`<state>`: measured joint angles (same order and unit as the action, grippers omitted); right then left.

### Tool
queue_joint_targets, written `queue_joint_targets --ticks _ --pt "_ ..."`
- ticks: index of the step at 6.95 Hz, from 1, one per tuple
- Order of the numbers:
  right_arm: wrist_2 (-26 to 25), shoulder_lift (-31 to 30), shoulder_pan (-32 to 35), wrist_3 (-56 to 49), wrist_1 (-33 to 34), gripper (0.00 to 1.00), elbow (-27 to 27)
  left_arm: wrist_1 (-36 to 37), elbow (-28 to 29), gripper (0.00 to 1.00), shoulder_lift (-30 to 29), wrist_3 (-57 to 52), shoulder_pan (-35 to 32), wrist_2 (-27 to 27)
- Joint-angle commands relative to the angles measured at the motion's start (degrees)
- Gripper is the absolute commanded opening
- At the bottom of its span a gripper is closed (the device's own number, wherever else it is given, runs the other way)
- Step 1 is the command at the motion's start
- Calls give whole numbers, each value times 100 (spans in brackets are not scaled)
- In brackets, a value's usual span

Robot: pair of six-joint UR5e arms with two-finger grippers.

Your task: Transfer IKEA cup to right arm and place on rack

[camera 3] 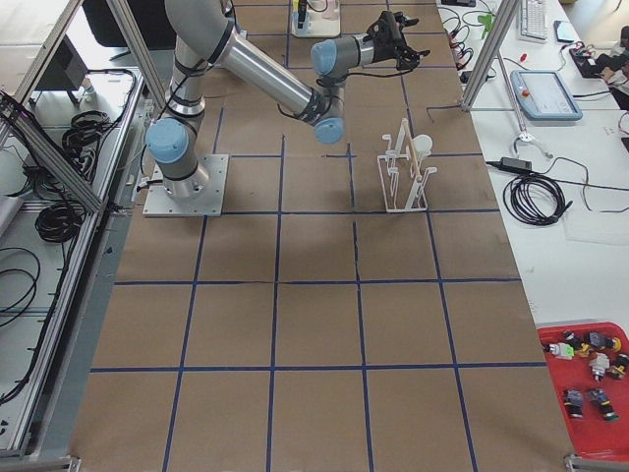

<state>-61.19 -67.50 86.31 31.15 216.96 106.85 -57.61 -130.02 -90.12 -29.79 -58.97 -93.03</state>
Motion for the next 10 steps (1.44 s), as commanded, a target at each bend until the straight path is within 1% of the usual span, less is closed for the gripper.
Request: queue_joint_targets --ticks 1,2,3,4,5,6,7,8,9,10 --pt "431 -17 9 1116 30 100 11 -83 159 0 125 -1 -17 -31" --pt "450 -17 18 1373 30 100 20 -310 544 0 135 25 -87 -22" --pt "442 -17 105 1933 30 100 20 -1226 1322 0 118 69 -175 22" --pt "416 0 167 2226 22 100 29 -2279 2287 0 117 139 -402 48" --pt "398 -17 185 2446 -48 100 20 -3273 3297 0 48 436 -683 57" --pt "389 0 185 2796 -49 100 20 -3866 3994 0 -57 569 -955 57" --pt "346 -8 185 3130 -66 100 38 -4176 4497 0 -206 579 -1106 49" --pt "319 0 185 3517 -101 100 55 -4249 4790 0 -330 579 -1186 92" --pt "319 -26 185 3703 -389 100 73 -4136 4766 0 -366 553 -1274 345" --pt "319 -26 237 3749 -644 100 169 -3256 4627 0 -418 527 -1361 1122"
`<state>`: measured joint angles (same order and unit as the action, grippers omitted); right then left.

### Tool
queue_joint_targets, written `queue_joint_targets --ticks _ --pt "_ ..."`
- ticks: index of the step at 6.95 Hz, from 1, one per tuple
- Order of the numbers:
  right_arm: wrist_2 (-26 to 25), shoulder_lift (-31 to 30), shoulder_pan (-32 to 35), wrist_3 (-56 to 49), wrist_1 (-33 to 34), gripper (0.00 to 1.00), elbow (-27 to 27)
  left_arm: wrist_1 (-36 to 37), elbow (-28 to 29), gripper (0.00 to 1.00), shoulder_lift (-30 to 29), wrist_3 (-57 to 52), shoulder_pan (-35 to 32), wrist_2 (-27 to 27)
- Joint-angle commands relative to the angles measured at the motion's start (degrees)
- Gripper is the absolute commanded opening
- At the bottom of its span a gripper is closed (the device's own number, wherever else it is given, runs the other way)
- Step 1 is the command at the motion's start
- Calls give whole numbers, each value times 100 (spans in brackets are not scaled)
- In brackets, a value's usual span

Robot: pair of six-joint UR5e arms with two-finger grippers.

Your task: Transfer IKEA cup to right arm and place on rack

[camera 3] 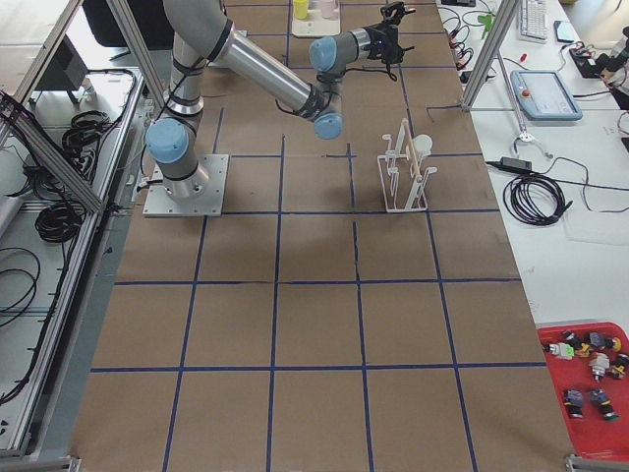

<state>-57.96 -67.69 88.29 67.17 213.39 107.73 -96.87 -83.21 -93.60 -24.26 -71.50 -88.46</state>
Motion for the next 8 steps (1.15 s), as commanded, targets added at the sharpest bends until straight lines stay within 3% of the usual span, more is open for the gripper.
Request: queue_joint_targets --ticks 1,2,4,6,8 --pt "-5 -16 91 243 -324 100 186 1391 -368 0 -106 -17 -145 1151" --pt "-5 -25 100 757 -324 100 257 2364 -754 0 -115 -26 -154 2000" --pt "4 -43 118 1271 -324 100 581 4375 -1589 0 -106 -52 -477 3119" --pt "30 -43 118 1177 -350 100 871 6295 -2337 0 -124 -17 -1101 3369" --pt "4 -156 118 1255 -900 100 934 7728 -3039 0 -228 -17 -1209 4097"
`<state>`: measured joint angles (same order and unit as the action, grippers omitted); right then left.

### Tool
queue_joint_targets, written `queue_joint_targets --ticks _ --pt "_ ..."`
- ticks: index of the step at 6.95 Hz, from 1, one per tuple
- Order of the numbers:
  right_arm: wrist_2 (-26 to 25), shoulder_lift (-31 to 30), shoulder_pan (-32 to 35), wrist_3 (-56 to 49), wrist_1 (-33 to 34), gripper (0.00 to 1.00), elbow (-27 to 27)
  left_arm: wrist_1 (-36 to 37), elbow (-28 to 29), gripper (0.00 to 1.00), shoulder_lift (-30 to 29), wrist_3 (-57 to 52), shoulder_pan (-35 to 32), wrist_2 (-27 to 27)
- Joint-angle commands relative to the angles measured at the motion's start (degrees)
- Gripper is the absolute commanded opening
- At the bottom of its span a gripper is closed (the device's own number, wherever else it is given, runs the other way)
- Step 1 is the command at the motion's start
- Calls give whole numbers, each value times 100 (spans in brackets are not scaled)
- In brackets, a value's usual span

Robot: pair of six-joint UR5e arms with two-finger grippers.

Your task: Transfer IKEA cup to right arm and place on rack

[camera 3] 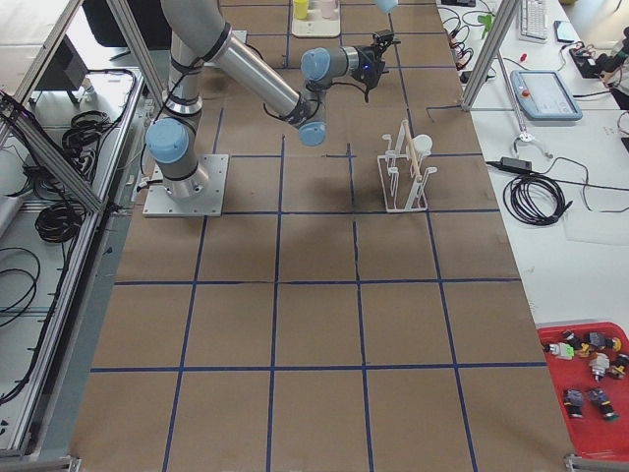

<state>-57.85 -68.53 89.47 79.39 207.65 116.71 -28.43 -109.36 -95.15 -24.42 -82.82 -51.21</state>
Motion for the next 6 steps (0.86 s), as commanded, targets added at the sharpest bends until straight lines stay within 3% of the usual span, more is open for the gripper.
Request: queue_joint_targets --ticks 1,3,5,6 --pt "-7 -99 0 33 -427 100 45 1710 -742 0 -239 25 -120 392" --pt "-7 -99 18 50 -471 100 28 2120 -842 0 -346 122 -530 357" --pt "-7 -108 158 50 -559 100 19 3642 -851 0 -1141 418 -858 357" --pt "-7 -108 219 59 -603 100 28 4330 -851 0 -1198 1282 -876 331"
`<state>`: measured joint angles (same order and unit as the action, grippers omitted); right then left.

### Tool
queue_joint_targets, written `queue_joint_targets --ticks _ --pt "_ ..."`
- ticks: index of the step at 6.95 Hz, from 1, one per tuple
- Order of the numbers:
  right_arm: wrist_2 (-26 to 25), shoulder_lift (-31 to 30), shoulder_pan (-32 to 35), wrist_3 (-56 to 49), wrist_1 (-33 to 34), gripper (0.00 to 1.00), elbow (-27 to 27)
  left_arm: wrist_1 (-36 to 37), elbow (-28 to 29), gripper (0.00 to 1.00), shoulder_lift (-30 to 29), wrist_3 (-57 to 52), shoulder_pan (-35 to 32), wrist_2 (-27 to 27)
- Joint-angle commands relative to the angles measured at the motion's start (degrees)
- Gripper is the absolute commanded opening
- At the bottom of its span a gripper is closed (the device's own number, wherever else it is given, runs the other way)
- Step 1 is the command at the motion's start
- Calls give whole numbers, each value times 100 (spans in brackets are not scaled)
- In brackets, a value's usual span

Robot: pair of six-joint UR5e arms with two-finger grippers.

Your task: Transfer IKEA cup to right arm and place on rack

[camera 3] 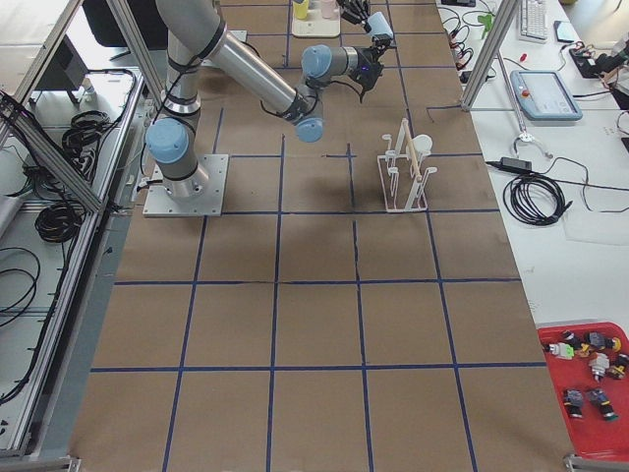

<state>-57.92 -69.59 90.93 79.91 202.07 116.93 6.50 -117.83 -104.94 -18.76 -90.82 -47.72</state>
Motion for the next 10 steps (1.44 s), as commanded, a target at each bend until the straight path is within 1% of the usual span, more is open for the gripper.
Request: queue_joint_targets --ticks 1,2,3,6,10 --pt "0 -2 83 285 -54 99 5 1027 -12 0 -229 942 -233 -71" --pt "43 -2 118 906 -63 99 5 1063 -64 0 -238 945 -417 -184" --pt "44 -2 196 1225 -72 99 5 1081 -91 0 -255 945 -480 -194" --pt "0 -2 267 1281 -80 99 -3 1081 -100 0 -212 936 -489 -194" --pt "-9 25 522 1378 -89 99 -109 1081 -100 0 -203 936 -472 -203"
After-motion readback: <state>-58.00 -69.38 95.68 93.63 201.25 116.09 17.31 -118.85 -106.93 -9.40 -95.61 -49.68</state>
